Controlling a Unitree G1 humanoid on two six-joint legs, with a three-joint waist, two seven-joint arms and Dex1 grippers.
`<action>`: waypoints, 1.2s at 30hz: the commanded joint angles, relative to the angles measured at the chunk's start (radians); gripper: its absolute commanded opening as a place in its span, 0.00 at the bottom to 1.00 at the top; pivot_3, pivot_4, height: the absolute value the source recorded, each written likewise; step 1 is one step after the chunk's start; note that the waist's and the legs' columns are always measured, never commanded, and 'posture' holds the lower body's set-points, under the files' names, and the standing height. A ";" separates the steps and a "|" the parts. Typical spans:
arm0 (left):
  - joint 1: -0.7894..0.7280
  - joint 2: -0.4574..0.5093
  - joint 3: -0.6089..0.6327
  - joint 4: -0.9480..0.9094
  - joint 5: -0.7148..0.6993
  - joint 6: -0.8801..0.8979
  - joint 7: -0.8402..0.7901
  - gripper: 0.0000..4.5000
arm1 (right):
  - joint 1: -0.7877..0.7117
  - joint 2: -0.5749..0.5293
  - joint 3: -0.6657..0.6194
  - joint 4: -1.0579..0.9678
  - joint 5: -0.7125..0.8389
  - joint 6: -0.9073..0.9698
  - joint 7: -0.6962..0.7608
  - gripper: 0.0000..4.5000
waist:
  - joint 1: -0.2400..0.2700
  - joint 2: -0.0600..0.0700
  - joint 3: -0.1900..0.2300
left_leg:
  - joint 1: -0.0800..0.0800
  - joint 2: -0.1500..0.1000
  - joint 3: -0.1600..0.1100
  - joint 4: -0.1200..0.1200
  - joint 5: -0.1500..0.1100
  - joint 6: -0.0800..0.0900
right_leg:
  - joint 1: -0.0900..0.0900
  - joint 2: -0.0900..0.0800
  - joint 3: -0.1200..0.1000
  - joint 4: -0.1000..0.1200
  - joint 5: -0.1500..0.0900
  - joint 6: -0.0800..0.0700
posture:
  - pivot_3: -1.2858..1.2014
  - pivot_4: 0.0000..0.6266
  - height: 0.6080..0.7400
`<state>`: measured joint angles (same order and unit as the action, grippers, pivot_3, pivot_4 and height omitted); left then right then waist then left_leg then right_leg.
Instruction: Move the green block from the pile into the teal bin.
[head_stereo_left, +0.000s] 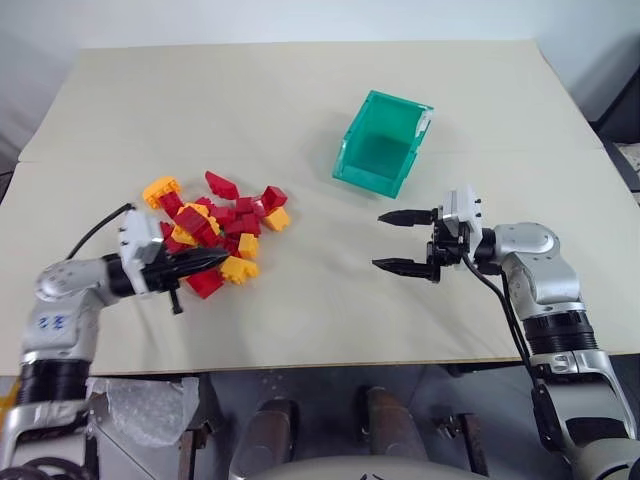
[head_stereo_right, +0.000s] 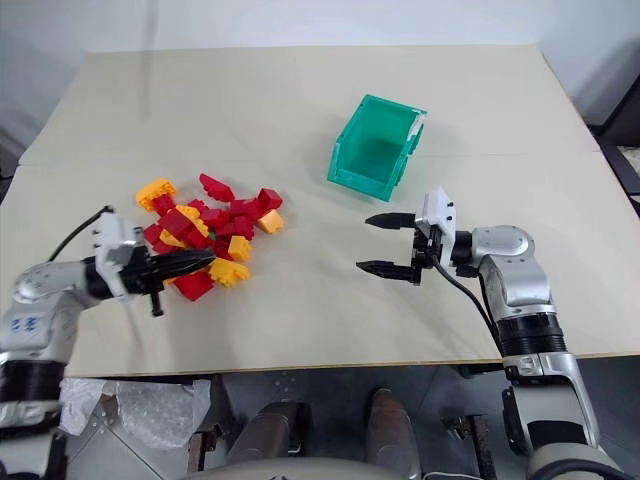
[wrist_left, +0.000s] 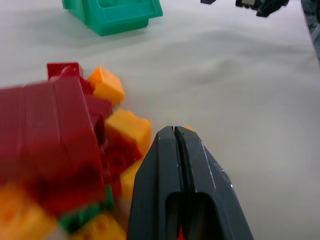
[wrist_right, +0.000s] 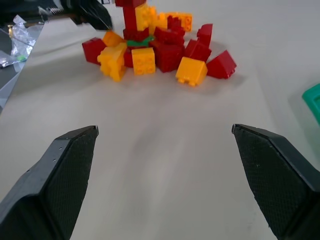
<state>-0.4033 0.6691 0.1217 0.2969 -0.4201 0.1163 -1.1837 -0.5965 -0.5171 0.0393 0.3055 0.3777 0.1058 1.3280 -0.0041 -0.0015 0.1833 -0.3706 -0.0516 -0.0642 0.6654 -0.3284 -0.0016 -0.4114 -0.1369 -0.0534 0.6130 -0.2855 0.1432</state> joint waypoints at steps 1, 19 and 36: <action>-0.059 -0.012 -0.015 0.116 0.077 -0.042 0.072 0.01 | -0.005 0.004 -0.014 -0.011 0.002 -0.029 -0.010 1.00 | 0.000 0.000 0.000 | 0.000 0.000 0.000 0.000 0.000 0.000 | 0.000 0.000 0.000 0.000 0.000 0.000 | 0.52 0.24 1.00; 0.001 0.026 0.168 0.097 -0.017 0.103 0.233 0.01 | 0.005 0.012 -0.022 -0.014 0.010 -0.027 -0.044 1.00 | -0.012 0.000 0.000 | 0.001 0.005 0.001 0.001 0.000 -0.001 | -0.002 0.000 0.004 0.005 0.000 0.000 | 0.52 0.24 1.00; 0.452 0.237 0.527 -0.438 -0.227 0.561 0.267 0.65 | -0.056 0.024 -0.006 0.070 -0.004 -0.041 0.003 1.00 | -0.022 0.002 0.001 | 0.000 0.009 0.001 -0.001 -0.002 -0.003 | -0.002 0.003 0.005 0.000 0.000 -0.002 | 0.52 0.24 1.00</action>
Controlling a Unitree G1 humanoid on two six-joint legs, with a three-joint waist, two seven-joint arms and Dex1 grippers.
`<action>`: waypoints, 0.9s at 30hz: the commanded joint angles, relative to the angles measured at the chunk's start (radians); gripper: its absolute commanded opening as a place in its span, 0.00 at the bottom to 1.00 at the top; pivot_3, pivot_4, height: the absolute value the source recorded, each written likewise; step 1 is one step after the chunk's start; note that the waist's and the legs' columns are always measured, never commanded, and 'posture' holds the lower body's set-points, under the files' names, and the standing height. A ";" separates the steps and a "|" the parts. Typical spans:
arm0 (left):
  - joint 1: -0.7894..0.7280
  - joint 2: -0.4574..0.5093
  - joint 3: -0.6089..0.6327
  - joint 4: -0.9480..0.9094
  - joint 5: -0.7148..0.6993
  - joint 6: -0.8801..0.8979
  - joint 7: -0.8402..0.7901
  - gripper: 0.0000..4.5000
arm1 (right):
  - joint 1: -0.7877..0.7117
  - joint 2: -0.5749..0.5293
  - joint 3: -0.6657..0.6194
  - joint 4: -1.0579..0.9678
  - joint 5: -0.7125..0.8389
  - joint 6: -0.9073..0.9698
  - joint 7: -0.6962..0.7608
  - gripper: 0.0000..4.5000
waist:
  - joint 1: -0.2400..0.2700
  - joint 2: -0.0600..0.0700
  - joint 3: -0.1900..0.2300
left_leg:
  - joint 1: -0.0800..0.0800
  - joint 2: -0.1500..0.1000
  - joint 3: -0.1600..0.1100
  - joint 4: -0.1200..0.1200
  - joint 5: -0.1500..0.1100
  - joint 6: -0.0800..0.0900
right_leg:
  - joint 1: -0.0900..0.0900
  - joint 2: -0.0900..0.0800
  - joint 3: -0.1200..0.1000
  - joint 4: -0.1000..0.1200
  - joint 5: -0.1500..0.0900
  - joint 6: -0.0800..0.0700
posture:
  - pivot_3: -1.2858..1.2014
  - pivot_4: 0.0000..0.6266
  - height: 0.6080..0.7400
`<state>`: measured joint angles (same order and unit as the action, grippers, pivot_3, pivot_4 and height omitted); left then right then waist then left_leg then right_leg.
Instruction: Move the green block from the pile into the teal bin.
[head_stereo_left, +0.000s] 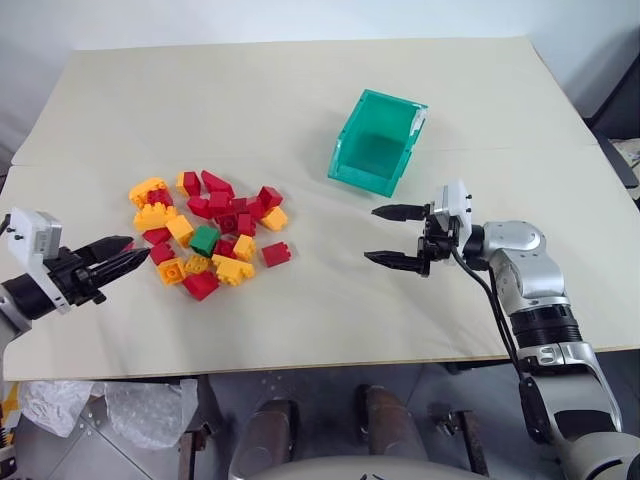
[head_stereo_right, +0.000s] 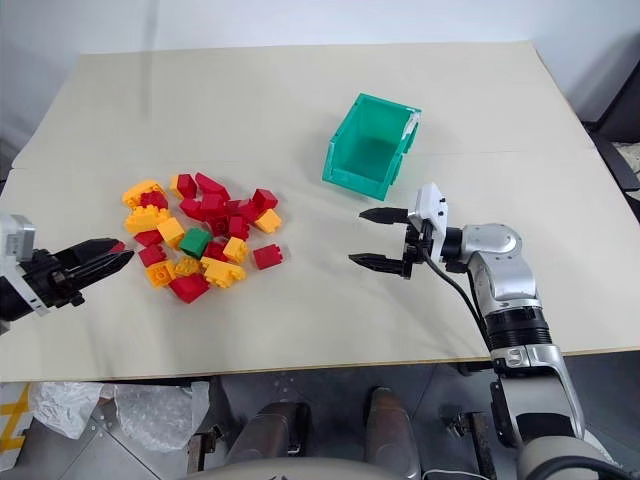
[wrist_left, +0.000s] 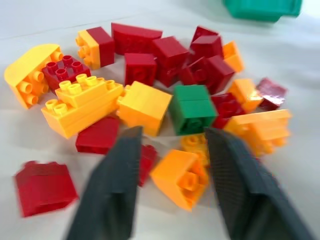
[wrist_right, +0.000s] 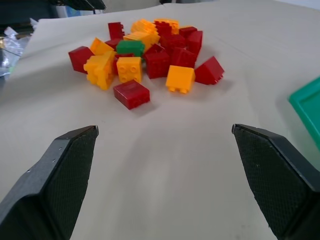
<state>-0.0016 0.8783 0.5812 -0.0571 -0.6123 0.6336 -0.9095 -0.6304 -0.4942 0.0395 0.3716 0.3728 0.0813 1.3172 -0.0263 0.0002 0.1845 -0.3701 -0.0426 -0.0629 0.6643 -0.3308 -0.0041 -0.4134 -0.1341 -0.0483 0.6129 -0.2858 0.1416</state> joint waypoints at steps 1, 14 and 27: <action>0.070 0.031 0.081 -0.103 -0.040 0.056 -0.008 0.72 | -0.026 0.002 -0.005 0.008 0.000 -0.017 0.015 1.00 | 0.000 0.000 0.000 | 0.000 0.000 0.000 0.000 0.000 0.000 | 0.000 0.000 0.000 0.000 0.000 0.000 | 0.52 0.24 1.00; 0.098 -0.053 0.010 -0.249 0.035 0.000 0.125 0.99 | -0.047 0.018 -0.012 0.050 -0.014 -0.055 0.016 1.00 | 0.001 0.000 0.000 | 0.000 0.001 0.000 0.000 -0.001 -0.001 | 0.000 0.001 0.000 -0.001 0.000 -0.001 | 0.52 0.24 1.00; -0.197 -0.106 -0.348 0.004 0.277 -0.033 0.288 0.99 | 0.005 0.006 -0.023 -0.014 -0.009 -0.033 -0.026 1.00 | 0.000 0.000 0.000 | 0.000 0.001 0.001 0.000 -0.001 -0.001 | 0.000 0.002 0.000 0.000 0.000 -0.001 | 0.52 0.24 1.00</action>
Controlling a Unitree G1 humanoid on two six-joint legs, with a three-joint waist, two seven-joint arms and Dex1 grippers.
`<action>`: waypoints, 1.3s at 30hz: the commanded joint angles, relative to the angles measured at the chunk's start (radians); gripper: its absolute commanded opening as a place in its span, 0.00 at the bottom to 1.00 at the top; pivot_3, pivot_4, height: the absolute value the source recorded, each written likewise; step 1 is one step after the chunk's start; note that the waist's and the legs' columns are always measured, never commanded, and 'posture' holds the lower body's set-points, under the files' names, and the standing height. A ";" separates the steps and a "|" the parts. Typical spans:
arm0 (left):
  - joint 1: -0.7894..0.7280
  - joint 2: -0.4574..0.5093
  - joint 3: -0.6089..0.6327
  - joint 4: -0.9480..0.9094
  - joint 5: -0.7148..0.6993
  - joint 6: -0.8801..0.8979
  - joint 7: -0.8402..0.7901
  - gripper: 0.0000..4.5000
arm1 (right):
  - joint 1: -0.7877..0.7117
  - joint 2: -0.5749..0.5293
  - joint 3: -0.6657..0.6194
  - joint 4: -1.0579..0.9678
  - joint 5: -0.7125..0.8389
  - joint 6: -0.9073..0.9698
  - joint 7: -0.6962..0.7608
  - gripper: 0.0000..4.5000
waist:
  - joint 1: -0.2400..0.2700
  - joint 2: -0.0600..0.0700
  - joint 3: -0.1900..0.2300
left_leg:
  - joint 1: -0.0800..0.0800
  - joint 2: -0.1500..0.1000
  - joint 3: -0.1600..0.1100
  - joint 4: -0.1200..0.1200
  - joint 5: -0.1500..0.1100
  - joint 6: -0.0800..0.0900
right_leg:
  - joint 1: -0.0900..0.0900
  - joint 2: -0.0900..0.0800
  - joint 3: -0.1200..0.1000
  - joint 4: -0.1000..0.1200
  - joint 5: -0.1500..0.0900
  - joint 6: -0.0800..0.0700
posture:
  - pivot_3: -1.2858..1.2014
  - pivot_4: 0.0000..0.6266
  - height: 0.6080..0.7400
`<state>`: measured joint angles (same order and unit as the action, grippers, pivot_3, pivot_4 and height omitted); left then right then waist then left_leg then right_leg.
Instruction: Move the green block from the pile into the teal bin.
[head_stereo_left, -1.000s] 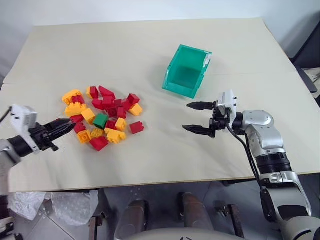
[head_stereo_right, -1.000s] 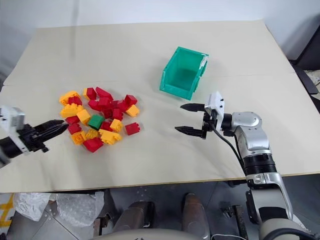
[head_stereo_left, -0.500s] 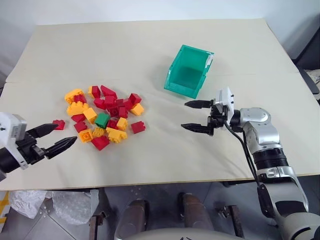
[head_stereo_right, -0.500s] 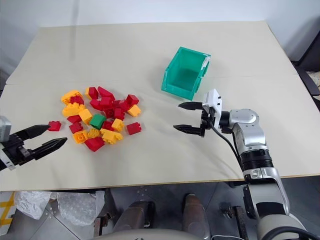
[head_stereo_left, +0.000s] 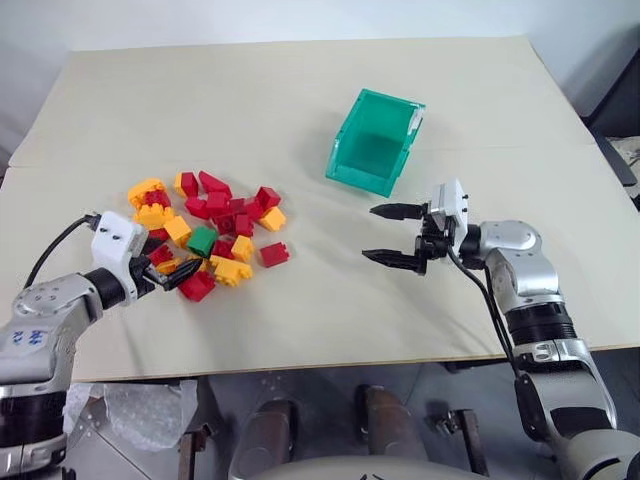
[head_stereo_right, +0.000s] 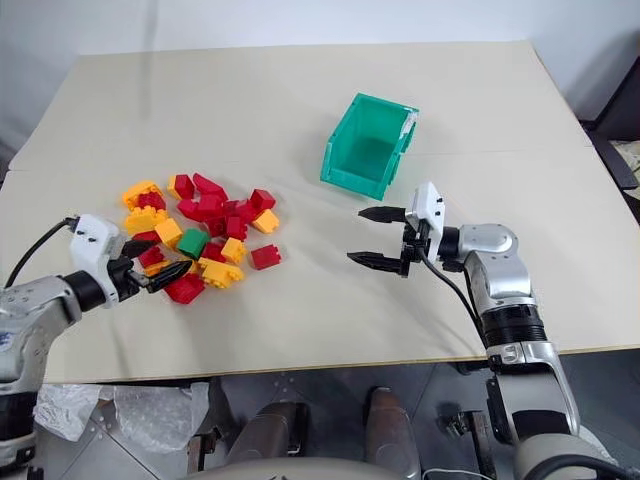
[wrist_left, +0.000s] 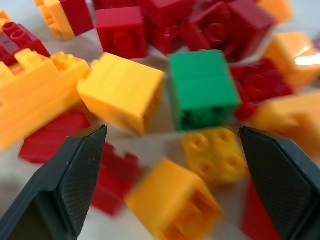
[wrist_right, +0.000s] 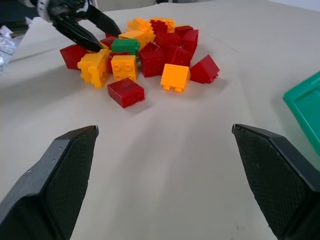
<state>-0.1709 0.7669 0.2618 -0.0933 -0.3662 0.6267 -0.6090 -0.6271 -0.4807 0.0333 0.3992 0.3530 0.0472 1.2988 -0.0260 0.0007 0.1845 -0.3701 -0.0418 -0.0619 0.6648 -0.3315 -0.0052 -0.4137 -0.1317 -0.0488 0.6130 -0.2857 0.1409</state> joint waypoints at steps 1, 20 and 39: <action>-0.042 0.005 -0.043 0.059 0.040 -0.030 -0.015 0.99 | 0.004 -0.008 -0.018 -0.045 0.012 0.002 -0.009 1.00 | -0.002 0.000 0.000 | 0.000 0.000 0.000 0.000 0.000 0.000 | 0.000 0.000 0.000 0.000 0.000 0.000 | 0.52 0.24 1.00; -0.332 -0.075 -0.202 0.354 0.144 -0.046 -0.059 0.62 | 0.046 -0.024 -0.035 -0.098 0.016 0.010 -0.065 1.00 | 0.035 0.003 -0.002 | 0.004 -0.002 0.001 0.007 0.002 0.000 | 0.002 -0.001 0.002 0.007 0.000 0.000 | 0.52 0.24 1.00; -0.256 0.001 0.017 -0.015 -0.162 0.005 -0.290 0.62 | 0.078 -0.047 -0.069 -0.148 0.027 0.028 -0.123 1.00 | 0.022 0.000 0.000 | 0.000 -0.001 0.002 0.003 0.002 0.000 | -0.002 -0.001 0.002 0.005 0.000 0.000 | 0.52 0.24 1.00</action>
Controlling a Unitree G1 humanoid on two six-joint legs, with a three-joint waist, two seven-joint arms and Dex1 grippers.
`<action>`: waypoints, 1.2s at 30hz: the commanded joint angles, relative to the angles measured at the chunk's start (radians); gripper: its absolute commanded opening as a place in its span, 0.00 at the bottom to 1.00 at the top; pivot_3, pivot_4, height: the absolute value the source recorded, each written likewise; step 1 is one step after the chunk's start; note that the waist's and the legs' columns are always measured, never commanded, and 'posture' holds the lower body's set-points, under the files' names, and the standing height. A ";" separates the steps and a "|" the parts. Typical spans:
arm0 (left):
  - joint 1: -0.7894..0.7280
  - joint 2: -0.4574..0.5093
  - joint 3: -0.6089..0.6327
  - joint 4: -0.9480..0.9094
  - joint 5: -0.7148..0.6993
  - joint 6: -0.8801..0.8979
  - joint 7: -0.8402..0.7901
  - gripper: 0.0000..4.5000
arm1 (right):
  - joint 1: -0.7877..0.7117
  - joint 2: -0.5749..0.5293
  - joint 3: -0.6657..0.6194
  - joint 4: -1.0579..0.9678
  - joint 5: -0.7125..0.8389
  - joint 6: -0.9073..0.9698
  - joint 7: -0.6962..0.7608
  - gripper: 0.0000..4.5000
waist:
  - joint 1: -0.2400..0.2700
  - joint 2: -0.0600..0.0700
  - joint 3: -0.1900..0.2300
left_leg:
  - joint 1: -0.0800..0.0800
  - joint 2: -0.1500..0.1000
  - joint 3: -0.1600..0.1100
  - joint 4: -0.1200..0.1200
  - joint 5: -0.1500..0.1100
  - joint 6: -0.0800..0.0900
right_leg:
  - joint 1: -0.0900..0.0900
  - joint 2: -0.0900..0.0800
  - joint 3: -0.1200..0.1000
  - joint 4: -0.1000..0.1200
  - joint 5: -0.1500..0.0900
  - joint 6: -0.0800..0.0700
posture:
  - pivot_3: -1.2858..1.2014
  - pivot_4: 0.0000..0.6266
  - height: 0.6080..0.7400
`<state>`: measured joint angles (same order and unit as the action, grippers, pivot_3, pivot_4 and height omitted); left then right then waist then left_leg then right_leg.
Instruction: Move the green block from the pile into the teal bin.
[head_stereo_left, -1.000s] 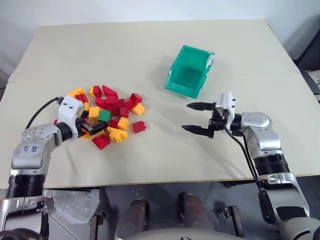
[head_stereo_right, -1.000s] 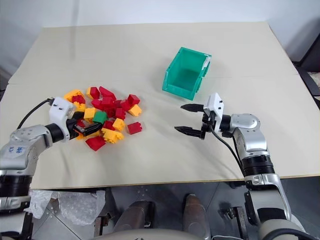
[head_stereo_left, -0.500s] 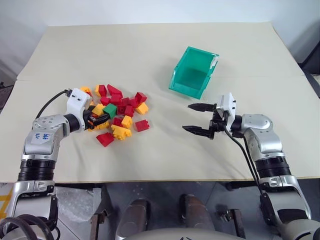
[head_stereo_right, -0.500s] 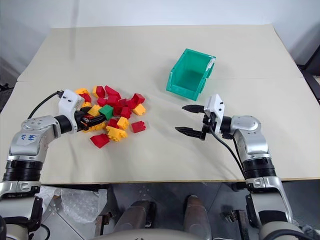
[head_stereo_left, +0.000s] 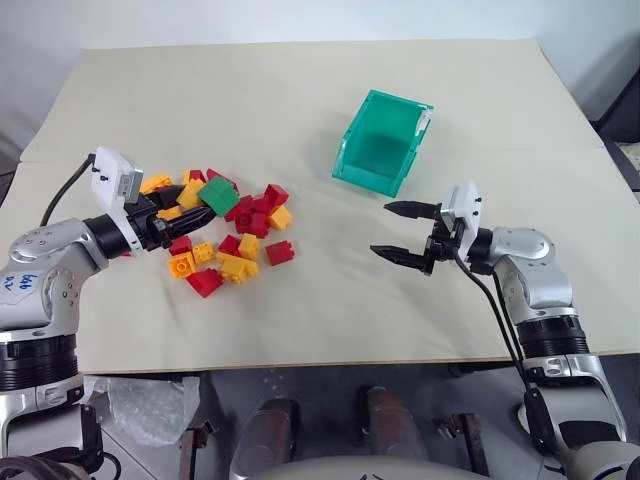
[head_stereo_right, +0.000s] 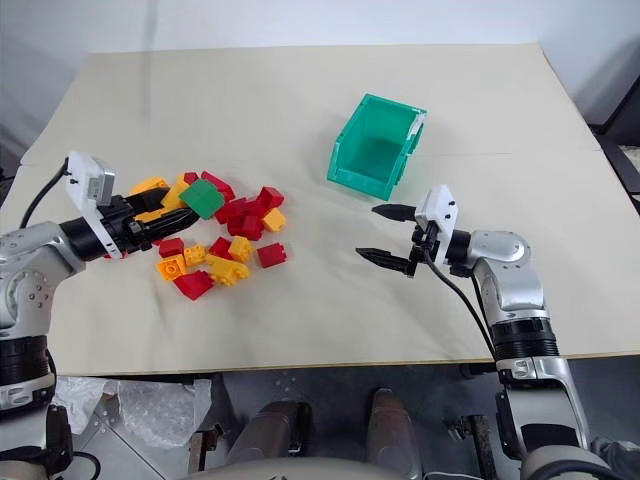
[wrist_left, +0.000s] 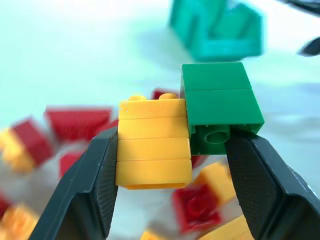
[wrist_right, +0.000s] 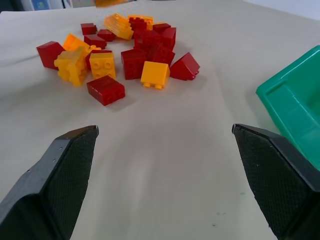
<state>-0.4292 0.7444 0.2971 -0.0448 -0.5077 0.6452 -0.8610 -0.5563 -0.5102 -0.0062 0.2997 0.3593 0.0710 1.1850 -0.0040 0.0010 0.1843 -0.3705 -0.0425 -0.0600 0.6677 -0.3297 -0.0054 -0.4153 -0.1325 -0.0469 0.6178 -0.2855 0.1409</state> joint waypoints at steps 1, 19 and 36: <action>0.005 0.017 -0.038 -0.081 -0.020 -0.020 -0.048 0.62 | 0.011 -0.020 -0.035 -0.055 0.024 0.008 -0.013 1.00 | 0.000 0.000 0.000 | 0.000 0.000 0.000 0.000 0.000 0.000 | 0.000 0.000 0.000 0.000 0.000 0.000 | 0.52 0.24 1.00; -0.306 -0.298 -0.515 0.436 0.320 -0.414 -0.135 0.62 | 0.133 -0.069 -0.116 -0.192 0.064 0.062 -0.088 1.00 | 0.003 0.000 0.000 | 0.000 -0.005 0.003 0.001 0.000 0.001 | 0.001 0.002 0.000 -0.001 0.000 0.000 | 0.52 0.24 1.00; -0.136 -0.064 -0.306 0.182 0.229 -0.297 -0.222 1.00 | 0.158 -0.136 -0.088 -0.252 0.064 0.124 -0.049 1.00 | 0.002 0.000 0.000 | 0.000 0.000 0.002 0.002 0.000 0.001 | 0.001 0.001 0.000 0.000 0.000 0.001 | 0.52 0.24 1.00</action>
<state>-0.5785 0.6565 -0.0582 0.1993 -0.2404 0.3379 -1.0656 -0.4002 -0.6232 -0.0848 0.0883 0.4097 0.1876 1.1211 -0.0016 0.0007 0.1845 -0.3704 -0.0425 -0.0581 0.6694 -0.3303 -0.0039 -0.4142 -0.1318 -0.0465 0.6176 -0.2850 0.1416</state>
